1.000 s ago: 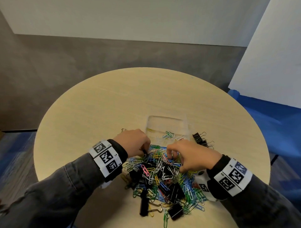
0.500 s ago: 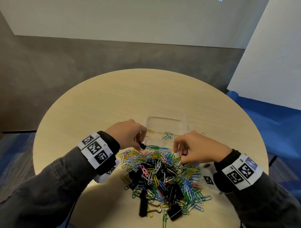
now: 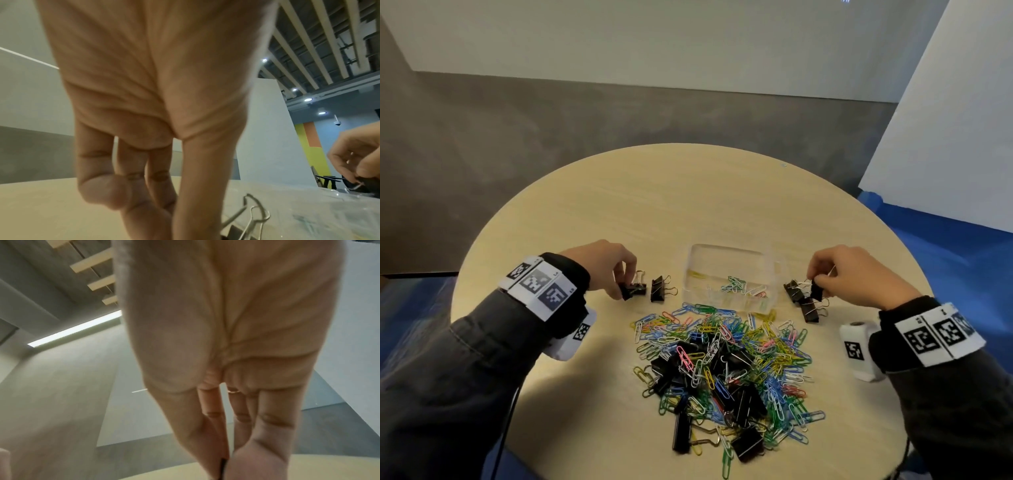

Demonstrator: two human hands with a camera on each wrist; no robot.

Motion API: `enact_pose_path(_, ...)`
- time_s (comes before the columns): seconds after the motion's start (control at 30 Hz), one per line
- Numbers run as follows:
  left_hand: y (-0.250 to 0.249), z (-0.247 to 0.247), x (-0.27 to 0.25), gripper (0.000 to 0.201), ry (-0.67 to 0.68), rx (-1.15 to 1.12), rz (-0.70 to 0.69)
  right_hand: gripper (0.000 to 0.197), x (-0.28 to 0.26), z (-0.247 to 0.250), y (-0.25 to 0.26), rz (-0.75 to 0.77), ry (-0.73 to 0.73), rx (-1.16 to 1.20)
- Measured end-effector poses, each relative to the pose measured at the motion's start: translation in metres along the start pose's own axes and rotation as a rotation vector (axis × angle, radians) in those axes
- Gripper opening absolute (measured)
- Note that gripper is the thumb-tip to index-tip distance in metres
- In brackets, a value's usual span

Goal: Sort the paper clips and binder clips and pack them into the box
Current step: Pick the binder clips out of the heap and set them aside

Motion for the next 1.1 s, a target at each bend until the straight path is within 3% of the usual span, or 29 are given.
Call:
enact_pose_path(0.17, 0.000, -0.010, 0.007, 0.020, 0.019, 0.013, 0.002, 0.017, 0.004, -0.017, -0.007, -0.062, 0.015, 0.027)
enact_pose_path(0.27, -0.001, -0.012, 0.009, 0.022, -0.004, 0.025, 0.009, 0.007, 0.007, -0.020, -0.004, -0.074, -0.026, -0.118)
enact_pose_path(0.4, -0.020, -0.001, -0.009, 0.031, -0.087, -0.008, -0.083, 0.015, 0.001, -0.010, 0.031, 0.062, -0.072, -0.175)
enact_pose_path(0.47, -0.038, -0.001, -0.027, 0.033, 0.003, -0.089, -0.179, 0.022, -0.006, -0.017, 0.058, 0.169, 0.106, -0.015)
enact_pose_path(0.57, -0.065, -0.017, -0.051, 0.036, 0.243, -0.056, -0.288, 0.031, -0.016, -0.048, 0.087, 0.200, 0.440, 0.146)
enact_pose_path(0.67, -0.080, -0.036, -0.057, 0.044, 0.330, 0.057, -0.315, 0.037, -0.018, -0.070, 0.095, 0.209, 0.541, 0.176)
enact_pose_path(0.93, -0.085, -0.046, -0.055, 0.048, 0.262, 0.167, -0.370, 0.026, -0.011, -0.061, 0.081, 0.254, 0.473, 0.313)
enact_pose_path(1.1, -0.084, -0.049, -0.051, 0.046, 0.237, 0.176, -0.392, 0.032, -0.010, -0.029, 0.063, 0.249, 0.347, 0.469)
Point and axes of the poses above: each hand's wrist, its own x-axis towards the middle knuckle, its own z-axis out of the back of the hand, y = z × x, the point moved 3 cm from there along x, towards the middle knuckle, and after that the axes turned 15 degrees about z, right-handed, at the moved point
